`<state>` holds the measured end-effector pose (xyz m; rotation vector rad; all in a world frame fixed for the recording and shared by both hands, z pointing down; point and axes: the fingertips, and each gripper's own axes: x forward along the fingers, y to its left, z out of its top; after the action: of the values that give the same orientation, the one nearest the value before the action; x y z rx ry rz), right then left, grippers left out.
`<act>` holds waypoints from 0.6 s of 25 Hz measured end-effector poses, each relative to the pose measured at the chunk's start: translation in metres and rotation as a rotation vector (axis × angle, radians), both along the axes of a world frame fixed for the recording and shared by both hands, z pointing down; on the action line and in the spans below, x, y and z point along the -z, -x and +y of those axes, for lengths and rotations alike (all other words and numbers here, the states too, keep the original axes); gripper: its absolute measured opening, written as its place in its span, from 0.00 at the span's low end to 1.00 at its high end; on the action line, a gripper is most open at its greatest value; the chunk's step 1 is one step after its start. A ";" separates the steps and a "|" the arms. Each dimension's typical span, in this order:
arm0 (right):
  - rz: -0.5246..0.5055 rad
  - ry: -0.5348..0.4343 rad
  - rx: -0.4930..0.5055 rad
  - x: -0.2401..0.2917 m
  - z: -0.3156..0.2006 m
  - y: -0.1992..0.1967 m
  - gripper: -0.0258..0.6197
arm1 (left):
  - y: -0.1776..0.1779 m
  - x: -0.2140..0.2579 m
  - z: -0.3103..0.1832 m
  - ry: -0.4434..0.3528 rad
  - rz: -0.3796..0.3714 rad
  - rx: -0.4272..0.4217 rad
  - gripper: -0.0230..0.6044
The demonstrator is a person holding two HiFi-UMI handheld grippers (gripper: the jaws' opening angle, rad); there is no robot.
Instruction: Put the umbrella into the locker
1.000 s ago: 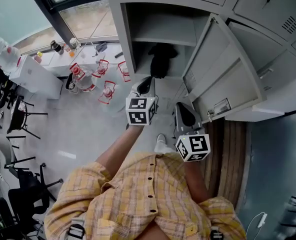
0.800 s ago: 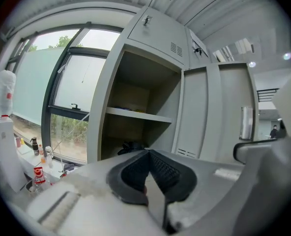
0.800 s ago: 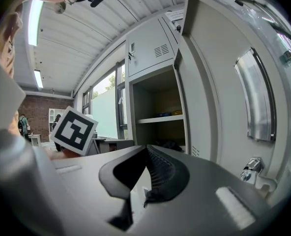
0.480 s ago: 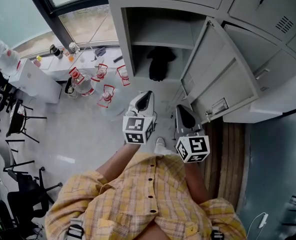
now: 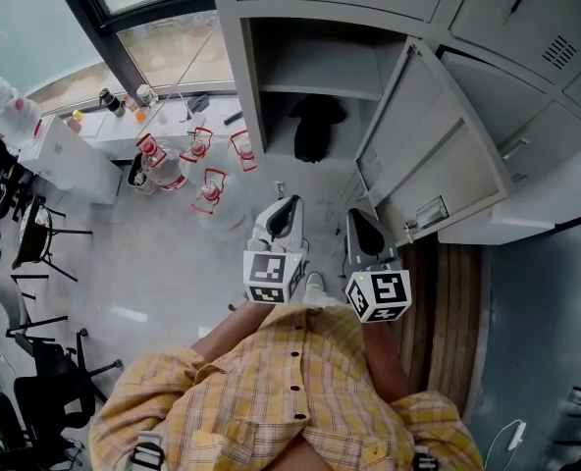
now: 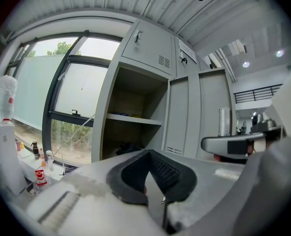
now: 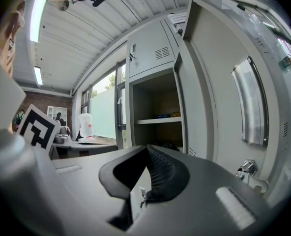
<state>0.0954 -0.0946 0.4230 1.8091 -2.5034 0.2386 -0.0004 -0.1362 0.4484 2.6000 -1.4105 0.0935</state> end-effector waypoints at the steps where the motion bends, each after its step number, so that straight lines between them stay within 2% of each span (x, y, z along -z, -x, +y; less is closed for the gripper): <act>1: 0.000 -0.001 -0.001 0.000 0.000 0.000 0.04 | 0.001 0.000 0.001 -0.001 0.000 0.001 0.02; 7: -0.004 0.000 -0.008 -0.001 -0.001 -0.003 0.04 | -0.004 -0.002 0.007 0.024 -0.009 -0.008 0.02; 15: -0.002 0.001 -0.005 -0.003 0.001 -0.003 0.04 | -0.007 -0.006 0.011 0.011 -0.001 -0.012 0.02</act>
<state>0.0984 -0.0936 0.4261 1.8162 -2.4998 0.2415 0.0069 -0.1254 0.4545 2.6000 -1.3908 0.1038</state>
